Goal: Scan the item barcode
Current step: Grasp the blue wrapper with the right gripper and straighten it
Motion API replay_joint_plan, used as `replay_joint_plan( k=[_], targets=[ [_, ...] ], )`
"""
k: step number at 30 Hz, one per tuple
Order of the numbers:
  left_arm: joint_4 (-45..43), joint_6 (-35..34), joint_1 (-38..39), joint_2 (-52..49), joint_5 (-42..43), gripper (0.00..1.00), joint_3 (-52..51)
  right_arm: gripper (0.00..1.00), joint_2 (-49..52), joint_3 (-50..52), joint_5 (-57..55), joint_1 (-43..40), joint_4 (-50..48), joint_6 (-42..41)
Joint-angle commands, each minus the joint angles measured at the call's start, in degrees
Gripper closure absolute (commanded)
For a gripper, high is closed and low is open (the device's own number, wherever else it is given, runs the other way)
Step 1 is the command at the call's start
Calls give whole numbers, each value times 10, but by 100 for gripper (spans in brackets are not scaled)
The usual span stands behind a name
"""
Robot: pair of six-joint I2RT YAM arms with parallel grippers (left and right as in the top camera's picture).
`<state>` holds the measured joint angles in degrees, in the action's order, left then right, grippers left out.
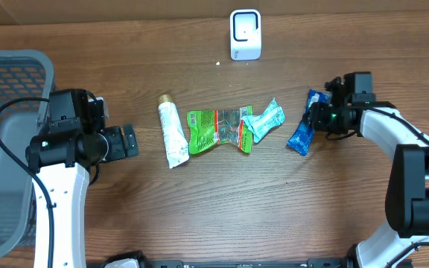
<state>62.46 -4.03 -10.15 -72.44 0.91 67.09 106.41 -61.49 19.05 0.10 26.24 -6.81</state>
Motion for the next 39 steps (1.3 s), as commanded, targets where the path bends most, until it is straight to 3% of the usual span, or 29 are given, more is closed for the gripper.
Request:
replay_joint_plan(
  k=[1, 6, 11, 21, 30, 32, 39],
  targets=[
    [-2, 11, 1, 1, 6, 0, 0, 52, -2, -61, -1, 10, 32, 9],
    [-2, 11, 1, 1, 6, 0, 0, 48, -2, -137, 5, -20, 161, -70],
    [-2, 11, 1, 1, 6, 0, 0, 47, 1, -131, 63, -53, 205, -69],
    [-2, 11, 1, 1, 6, 0, 0, 47, 4, -22, 93, -51, 89, -51],
    [-2, 11, 1, 1, 6, 0, 0, 46, 64, 4, 128, -49, -31, -50],
    [-2, 11, 1, 1, 6, 0, 0, 48, 84, 4, 133, -49, -37, -52],
    [-2, 11, 1, 1, 6, 0, 0, 72, 103, 3, 133, -49, -19, -52]
  ],
)
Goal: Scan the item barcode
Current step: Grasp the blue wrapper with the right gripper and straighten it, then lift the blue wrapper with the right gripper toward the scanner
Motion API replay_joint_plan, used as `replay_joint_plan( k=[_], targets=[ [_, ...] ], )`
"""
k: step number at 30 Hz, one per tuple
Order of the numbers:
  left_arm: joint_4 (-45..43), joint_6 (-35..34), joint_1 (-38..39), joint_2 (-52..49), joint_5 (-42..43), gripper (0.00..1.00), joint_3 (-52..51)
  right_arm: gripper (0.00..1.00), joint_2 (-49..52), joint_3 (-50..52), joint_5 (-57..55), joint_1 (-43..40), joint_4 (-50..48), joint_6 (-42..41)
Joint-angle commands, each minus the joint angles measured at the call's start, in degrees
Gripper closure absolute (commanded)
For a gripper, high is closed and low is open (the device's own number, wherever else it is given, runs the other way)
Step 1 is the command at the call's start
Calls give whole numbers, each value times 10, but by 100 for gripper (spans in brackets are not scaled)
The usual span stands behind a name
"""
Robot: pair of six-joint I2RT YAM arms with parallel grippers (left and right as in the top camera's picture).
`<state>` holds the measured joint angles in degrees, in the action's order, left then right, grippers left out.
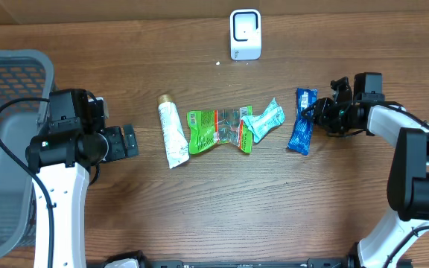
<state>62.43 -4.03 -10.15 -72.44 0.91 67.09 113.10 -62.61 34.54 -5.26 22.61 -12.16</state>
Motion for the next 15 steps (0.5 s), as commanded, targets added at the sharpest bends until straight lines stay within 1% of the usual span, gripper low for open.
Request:
replay_joint_plan(
  k=[1, 2, 5, 12, 14, 15],
  targets=[
    [-1, 11, 1, 1, 6, 0, 0, 78, 36, 15, -19, 5, 19, 2],
    [-1, 11, 1, 1, 6, 0, 0, 84, 36, 14, -17, 5, 23, 2],
    [-1, 11, 1, 1, 6, 0, 0, 89, 31, 3, -18, 4, 47, 3],
    [-1, 11, 1, 1, 6, 1, 0, 91, -18, -44, -20, 7, 116, 37],
    [-1, 11, 1, 1, 6, 0, 0, 92, -38, -60, -36, 10, 139, 38],
    [-1, 11, 1, 1, 6, 0, 0, 93, -54, -74, -41, 15, 158, 54]
  ],
)
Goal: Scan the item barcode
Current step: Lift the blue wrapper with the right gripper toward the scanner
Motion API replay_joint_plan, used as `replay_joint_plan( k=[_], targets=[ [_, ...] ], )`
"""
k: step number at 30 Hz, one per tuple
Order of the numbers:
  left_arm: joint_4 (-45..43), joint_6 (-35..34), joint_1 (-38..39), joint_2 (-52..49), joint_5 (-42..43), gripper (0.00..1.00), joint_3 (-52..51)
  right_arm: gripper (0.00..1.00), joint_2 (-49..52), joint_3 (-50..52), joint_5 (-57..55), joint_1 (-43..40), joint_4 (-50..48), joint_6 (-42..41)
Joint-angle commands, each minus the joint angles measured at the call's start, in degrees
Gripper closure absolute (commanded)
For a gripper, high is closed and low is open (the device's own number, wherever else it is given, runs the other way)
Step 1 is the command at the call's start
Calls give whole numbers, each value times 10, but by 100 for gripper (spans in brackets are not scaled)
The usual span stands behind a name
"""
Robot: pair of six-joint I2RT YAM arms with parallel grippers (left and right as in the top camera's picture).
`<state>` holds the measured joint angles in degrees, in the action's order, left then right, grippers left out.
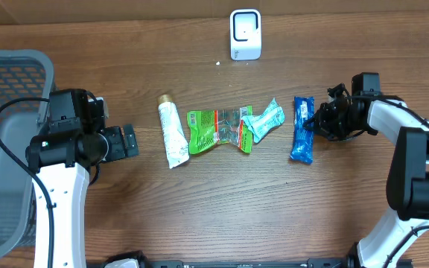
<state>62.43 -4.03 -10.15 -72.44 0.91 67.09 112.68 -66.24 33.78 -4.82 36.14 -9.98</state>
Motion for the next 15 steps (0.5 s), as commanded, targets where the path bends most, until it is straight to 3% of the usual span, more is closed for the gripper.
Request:
replay_joint_plan(
  k=[1, 9, 15],
  targets=[
    [-1, 11, 1, 1, 6, 0, 0, 94, -57, -46, -33, 14, 36, 43],
    [-1, 11, 1, 1, 6, 1, 0, 96, -75, -98, -164, 93, 99, 60],
    [-1, 11, 1, 1, 6, 0, 0, 96, -78, -105, -97, 125, 96, 112]
  ],
)
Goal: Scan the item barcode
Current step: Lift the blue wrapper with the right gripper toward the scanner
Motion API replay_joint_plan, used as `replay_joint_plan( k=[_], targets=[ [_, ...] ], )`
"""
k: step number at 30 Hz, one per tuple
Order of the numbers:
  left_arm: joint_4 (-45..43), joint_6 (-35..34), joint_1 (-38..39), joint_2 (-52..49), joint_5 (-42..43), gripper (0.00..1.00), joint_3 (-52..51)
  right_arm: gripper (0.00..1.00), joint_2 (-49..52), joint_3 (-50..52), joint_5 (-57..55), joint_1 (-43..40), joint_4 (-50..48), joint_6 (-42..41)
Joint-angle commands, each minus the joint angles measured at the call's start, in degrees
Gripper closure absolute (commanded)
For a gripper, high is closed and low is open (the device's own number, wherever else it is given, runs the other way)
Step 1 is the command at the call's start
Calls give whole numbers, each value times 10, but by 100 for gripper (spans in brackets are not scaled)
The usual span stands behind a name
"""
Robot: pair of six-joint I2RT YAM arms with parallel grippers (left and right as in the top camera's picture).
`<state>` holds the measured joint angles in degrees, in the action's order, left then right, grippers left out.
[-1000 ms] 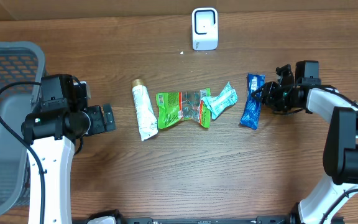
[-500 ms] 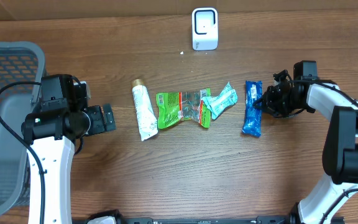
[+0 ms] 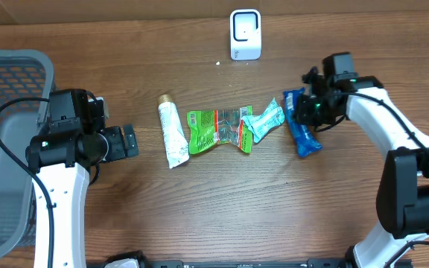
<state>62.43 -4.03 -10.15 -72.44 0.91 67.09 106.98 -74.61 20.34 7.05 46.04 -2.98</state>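
A blue snack packet (image 3: 304, 138) is in my right gripper (image 3: 306, 109), which is shut on its upper end, just right of the row of items. The packet slants with its lower end toward the right. The white barcode scanner (image 3: 245, 33) stands at the back of the table, up and to the left of the packet. My left gripper (image 3: 129, 141) hovers open and holding nothing left of the white tube (image 3: 171, 134).
A green packet (image 3: 216, 129) and a teal wrapper (image 3: 267, 119) lie between the tube and the blue packet; the teal wrapper almost touches it. A grey basket (image 3: 13, 67) fills the left edge. A cardboard wall runs along the back.
My right gripper has moved left and slightly toward the back with the blue packet. The packet has turned from upright to slanting, its lower end now pointing right. The left arm has not moved.
At first my right gripper held the blue packet at the far right, slanted with its lower end to the left. Then the packet stood nearly upright, a little nearer the row. Now it is beside the teal wrapper, slanted the other way. The left arm has stayed still throughout.
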Motion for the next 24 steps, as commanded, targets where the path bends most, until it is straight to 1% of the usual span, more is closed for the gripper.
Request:
replay_joint_plan(
  k=[1, 4, 8, 15, 22, 24],
  targets=[
    [-1, 11, 1, 1, 6, 0, 0, 96, -23, -23, 72, 7, -3, 53],
    [-1, 11, 1, 1, 6, 0, 0, 96, -47, -24, 171, 6, -3, 81],
    [-1, 11, 1, 1, 6, 0, 0, 96, -91, -24, 217, 6, 7, 114],
    [-1, 11, 1, 1, 6, 0, 0, 96, -167, -32, 220, 6, 17, 114],
    [-1, 11, 1, 1, 6, 1, 0, 96, -200, -61, 219, 14, 40, 113],
    [-1, 11, 1, 1, 6, 1, 0, 96, -201, -70, 202, 18, 39, 95]
  ],
)
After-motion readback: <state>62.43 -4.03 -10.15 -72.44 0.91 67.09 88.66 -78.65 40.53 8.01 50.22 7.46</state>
